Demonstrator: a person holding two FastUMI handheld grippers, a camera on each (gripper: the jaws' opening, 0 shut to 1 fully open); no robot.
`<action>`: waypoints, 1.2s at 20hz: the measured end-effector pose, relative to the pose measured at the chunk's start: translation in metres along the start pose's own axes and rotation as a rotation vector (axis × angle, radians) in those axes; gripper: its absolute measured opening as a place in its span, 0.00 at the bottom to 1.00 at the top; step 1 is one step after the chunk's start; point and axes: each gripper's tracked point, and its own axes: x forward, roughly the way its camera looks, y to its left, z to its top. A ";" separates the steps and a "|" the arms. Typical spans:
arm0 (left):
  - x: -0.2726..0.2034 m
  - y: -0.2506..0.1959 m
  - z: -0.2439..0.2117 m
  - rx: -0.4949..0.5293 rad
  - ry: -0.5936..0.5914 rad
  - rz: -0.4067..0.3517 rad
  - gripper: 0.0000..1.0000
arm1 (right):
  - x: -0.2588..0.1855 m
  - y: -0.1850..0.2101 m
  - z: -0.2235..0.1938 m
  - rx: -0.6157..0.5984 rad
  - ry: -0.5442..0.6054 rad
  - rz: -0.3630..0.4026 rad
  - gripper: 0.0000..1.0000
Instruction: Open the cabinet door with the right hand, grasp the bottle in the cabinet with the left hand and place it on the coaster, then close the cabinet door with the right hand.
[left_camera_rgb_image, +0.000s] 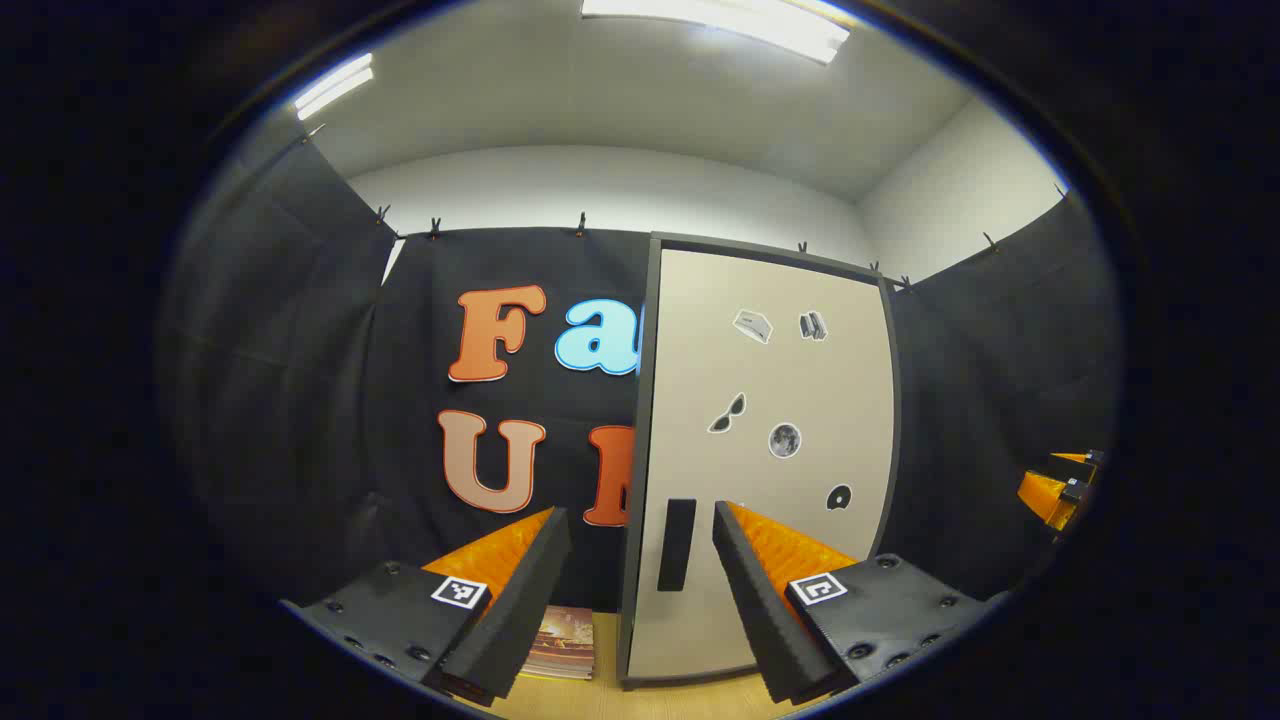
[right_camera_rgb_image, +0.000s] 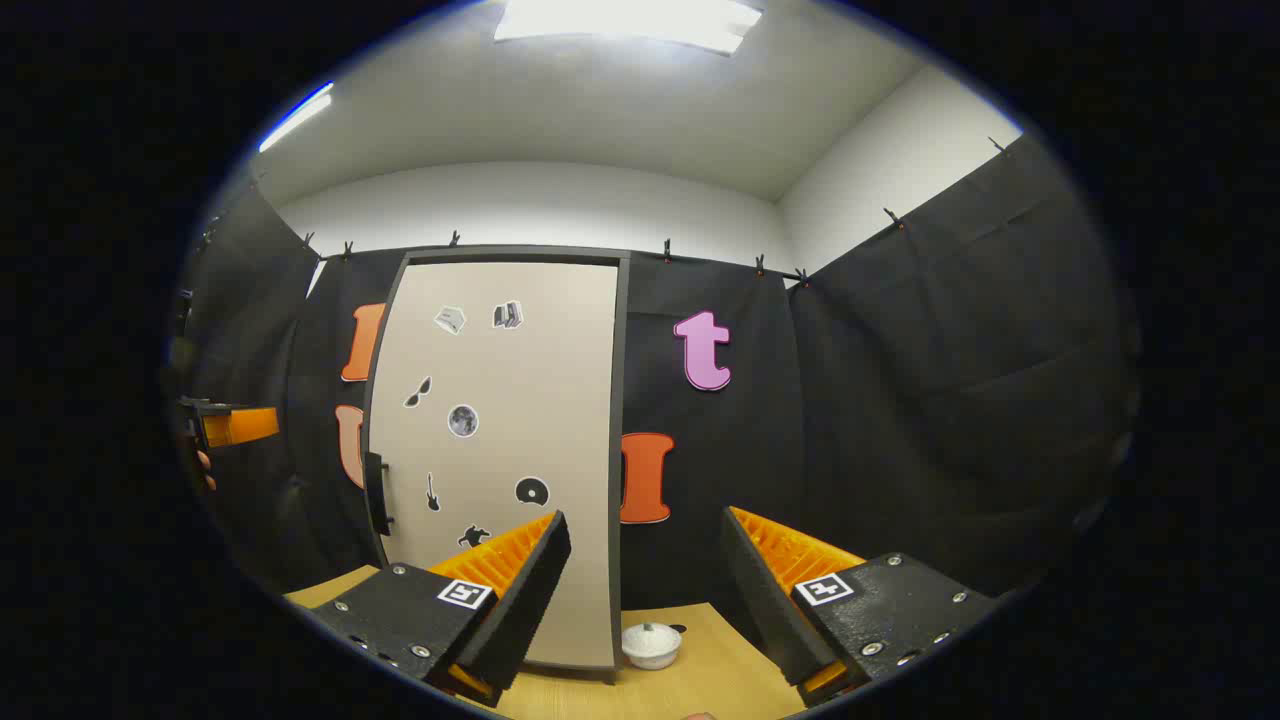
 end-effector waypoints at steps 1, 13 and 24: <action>-0.001 0.001 0.002 0.005 -0.005 0.003 0.94 | 0.000 0.000 -0.001 -0.003 0.002 0.000 0.94; -0.005 0.013 0.007 0.026 -0.028 0.041 0.93 | 0.008 0.005 -0.013 0.002 0.026 0.017 0.94; -0.007 0.014 0.005 0.037 -0.036 0.038 0.94 | 0.013 0.018 -0.018 0.000 0.031 0.040 0.95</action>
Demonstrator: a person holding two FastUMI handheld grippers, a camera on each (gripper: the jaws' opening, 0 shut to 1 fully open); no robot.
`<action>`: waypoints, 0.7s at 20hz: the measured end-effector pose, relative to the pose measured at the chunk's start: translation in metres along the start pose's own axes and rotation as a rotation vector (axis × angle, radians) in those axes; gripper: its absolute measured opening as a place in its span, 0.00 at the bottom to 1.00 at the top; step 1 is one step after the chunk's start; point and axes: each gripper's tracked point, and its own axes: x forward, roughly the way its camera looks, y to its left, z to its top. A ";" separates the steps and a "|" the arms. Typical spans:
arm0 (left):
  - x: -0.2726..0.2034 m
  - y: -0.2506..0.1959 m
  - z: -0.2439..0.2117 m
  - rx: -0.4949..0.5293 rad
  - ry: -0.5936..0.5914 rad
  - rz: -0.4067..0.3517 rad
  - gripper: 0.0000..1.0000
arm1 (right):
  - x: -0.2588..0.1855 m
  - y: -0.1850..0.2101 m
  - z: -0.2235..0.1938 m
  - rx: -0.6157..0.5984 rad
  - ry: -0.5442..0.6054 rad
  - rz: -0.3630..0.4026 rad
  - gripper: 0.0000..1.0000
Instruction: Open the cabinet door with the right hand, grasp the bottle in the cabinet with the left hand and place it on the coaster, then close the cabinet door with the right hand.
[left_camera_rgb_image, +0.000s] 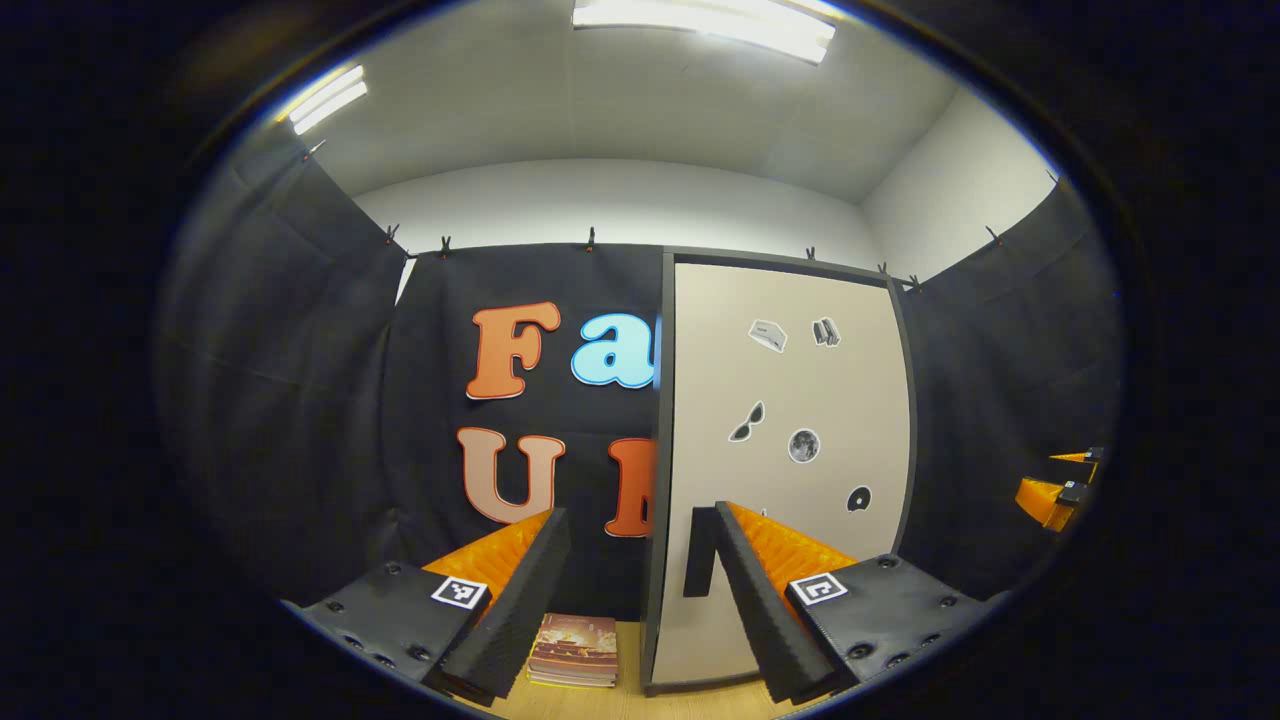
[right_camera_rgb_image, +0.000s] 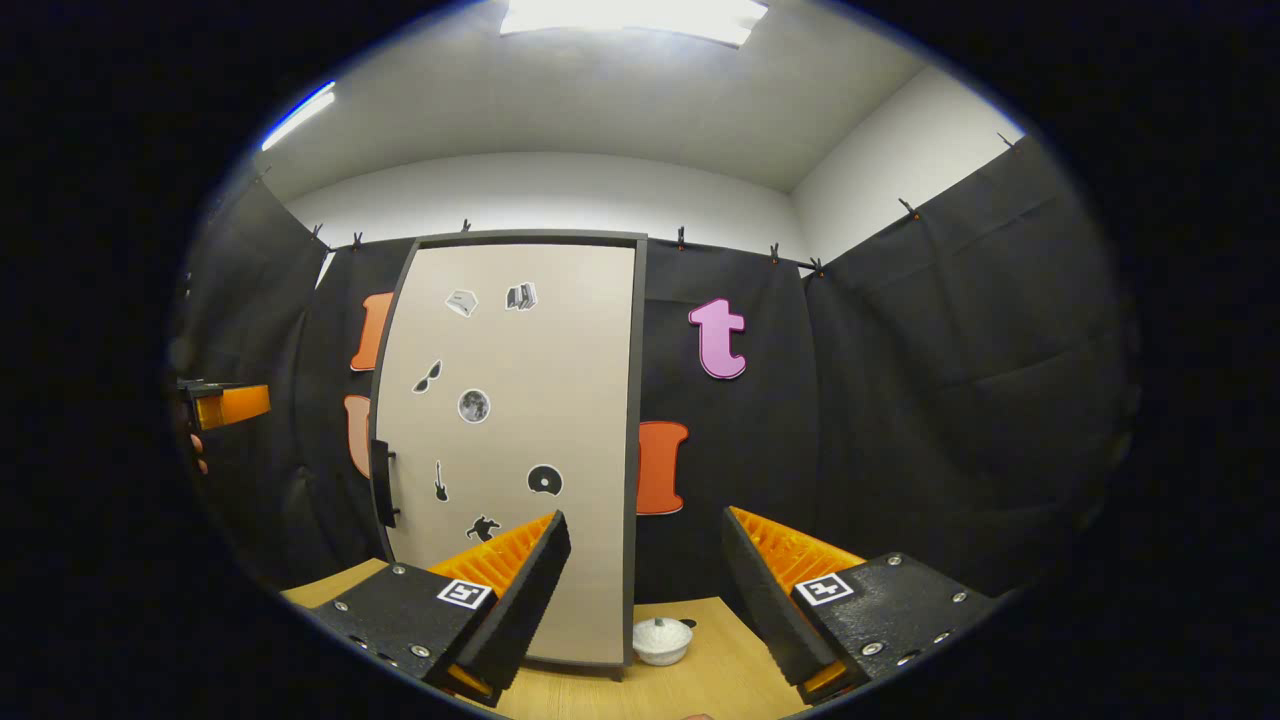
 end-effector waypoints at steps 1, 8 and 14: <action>0.000 0.002 0.000 0.002 0.000 0.001 0.94 | 0.001 0.003 -0.001 0.001 0.004 0.005 0.94; -0.015 0.024 0.004 0.062 -0.025 0.032 0.93 | 0.021 0.050 -0.016 0.031 0.038 0.095 0.95; -0.042 0.073 -0.004 0.108 -0.004 0.134 0.94 | 0.048 0.140 -0.044 0.105 0.124 0.262 0.95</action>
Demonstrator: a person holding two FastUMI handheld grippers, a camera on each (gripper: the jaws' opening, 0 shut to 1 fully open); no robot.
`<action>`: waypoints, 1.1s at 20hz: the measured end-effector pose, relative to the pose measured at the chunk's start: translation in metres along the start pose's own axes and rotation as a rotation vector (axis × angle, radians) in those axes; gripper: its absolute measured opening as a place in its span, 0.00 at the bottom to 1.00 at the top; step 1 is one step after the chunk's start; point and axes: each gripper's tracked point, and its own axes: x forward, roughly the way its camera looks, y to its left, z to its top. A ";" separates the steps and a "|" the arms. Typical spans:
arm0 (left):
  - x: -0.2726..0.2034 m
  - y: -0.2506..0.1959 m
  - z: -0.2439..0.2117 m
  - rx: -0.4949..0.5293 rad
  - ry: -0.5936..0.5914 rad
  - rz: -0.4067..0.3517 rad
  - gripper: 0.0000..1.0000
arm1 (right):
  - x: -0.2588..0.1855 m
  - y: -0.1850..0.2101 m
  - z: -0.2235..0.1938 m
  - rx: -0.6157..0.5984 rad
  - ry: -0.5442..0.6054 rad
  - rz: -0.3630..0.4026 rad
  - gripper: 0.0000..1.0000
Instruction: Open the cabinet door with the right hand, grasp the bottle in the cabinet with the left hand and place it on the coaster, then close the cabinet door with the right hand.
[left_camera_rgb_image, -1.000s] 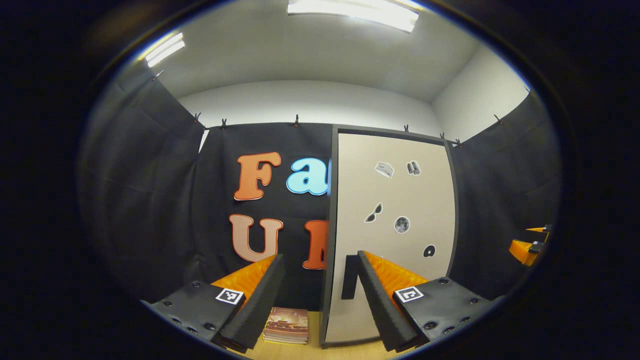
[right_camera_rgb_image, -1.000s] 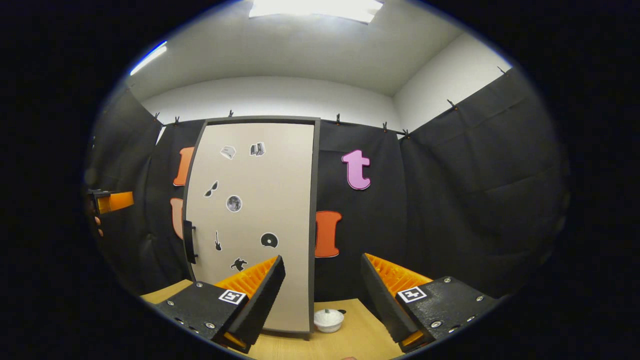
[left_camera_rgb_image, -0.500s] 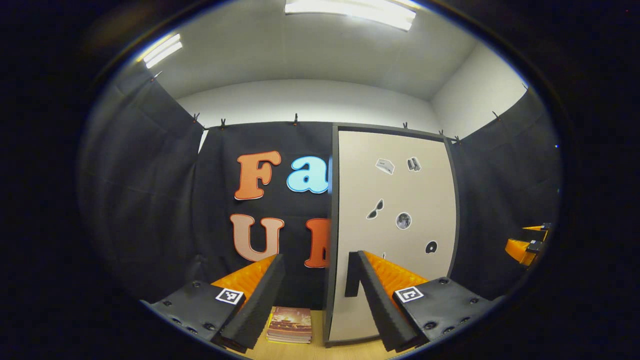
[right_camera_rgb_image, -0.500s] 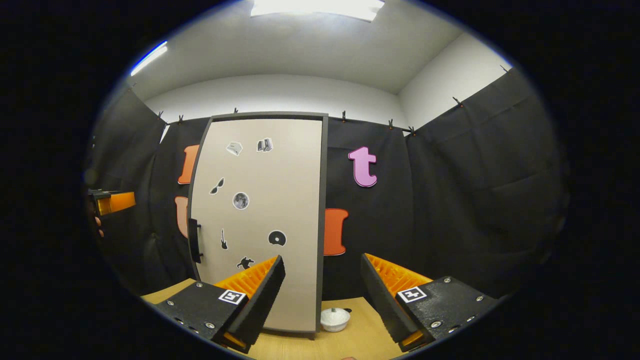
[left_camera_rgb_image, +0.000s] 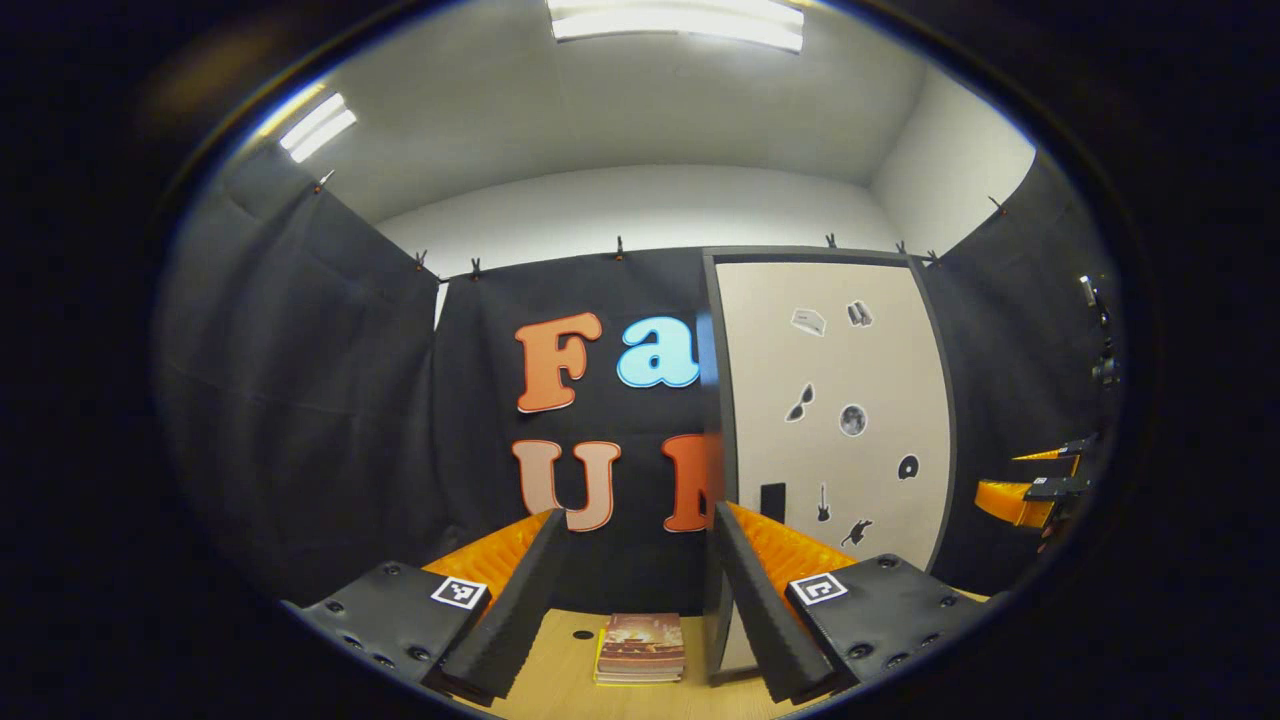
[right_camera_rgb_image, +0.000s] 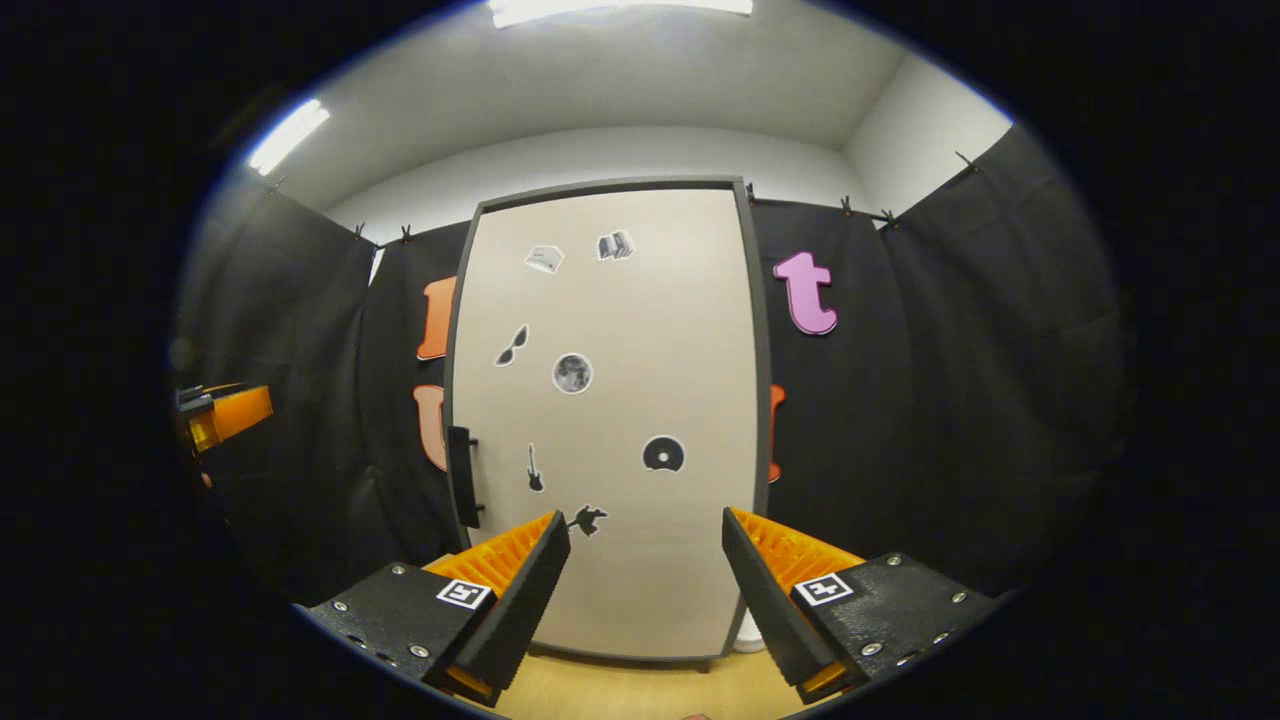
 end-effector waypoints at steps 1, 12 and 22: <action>-0.006 0.013 -0.003 -0.003 0.007 0.025 0.94 | 0.010 0.016 -0.006 0.016 0.017 0.033 0.94; -0.084 0.161 -0.030 0.024 0.084 0.361 0.94 | 0.109 0.152 -0.038 0.057 0.167 0.208 0.95; -0.139 0.241 -0.040 0.001 0.100 0.565 0.94 | 0.177 0.174 -0.040 -0.071 0.177 0.035 0.81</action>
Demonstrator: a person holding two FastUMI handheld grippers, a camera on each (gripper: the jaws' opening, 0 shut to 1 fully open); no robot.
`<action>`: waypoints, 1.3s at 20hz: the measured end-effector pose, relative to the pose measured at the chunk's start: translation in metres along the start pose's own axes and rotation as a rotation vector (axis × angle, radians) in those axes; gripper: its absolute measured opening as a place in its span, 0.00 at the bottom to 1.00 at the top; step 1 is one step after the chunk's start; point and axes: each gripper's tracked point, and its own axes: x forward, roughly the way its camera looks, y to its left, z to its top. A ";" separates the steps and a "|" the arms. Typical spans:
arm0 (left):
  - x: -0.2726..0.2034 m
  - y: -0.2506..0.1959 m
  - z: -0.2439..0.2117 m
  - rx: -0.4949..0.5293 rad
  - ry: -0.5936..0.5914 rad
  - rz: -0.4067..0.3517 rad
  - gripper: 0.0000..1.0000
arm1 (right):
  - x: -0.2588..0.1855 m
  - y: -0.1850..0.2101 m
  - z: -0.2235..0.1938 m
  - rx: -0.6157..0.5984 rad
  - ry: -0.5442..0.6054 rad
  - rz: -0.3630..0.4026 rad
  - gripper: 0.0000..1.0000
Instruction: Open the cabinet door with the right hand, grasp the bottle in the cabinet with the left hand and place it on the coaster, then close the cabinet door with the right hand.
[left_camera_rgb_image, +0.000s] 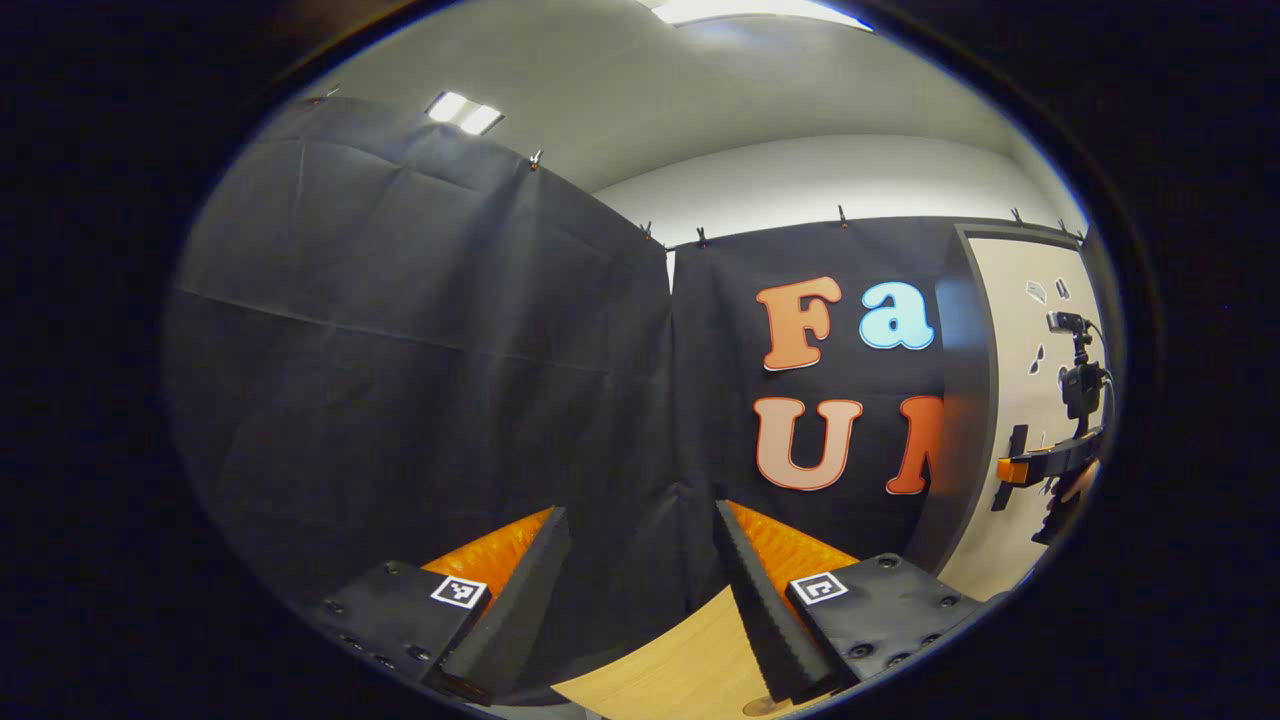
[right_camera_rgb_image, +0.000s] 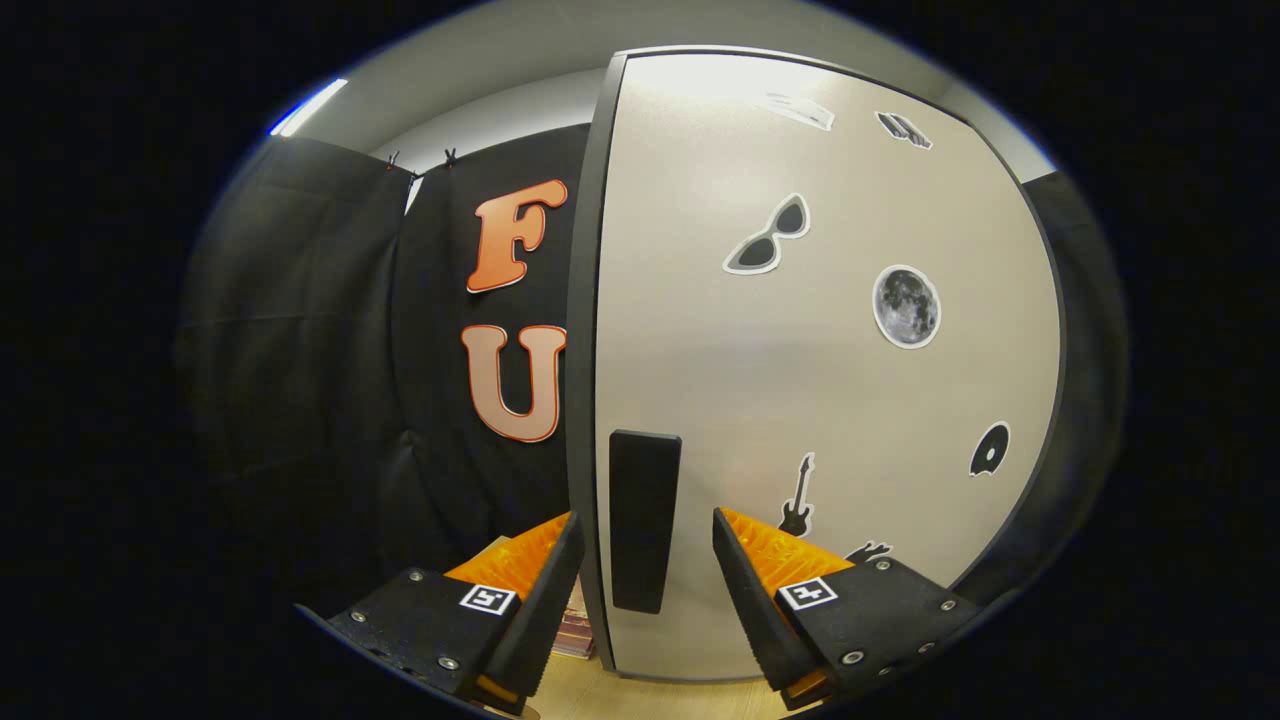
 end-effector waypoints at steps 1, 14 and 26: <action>0.000 0.003 0.000 -0.002 -0.001 0.006 0.94 | 0.005 -0.003 0.001 -0.002 0.000 -0.025 0.75; -0.005 0.006 -0.004 -0.015 -0.001 0.016 0.94 | 0.012 0.004 -0.014 0.050 0.039 -0.057 0.25; -0.016 -0.083 -0.004 -0.012 0.011 -0.184 0.94 | -0.103 -0.001 -0.023 0.019 0.014 0.212 0.23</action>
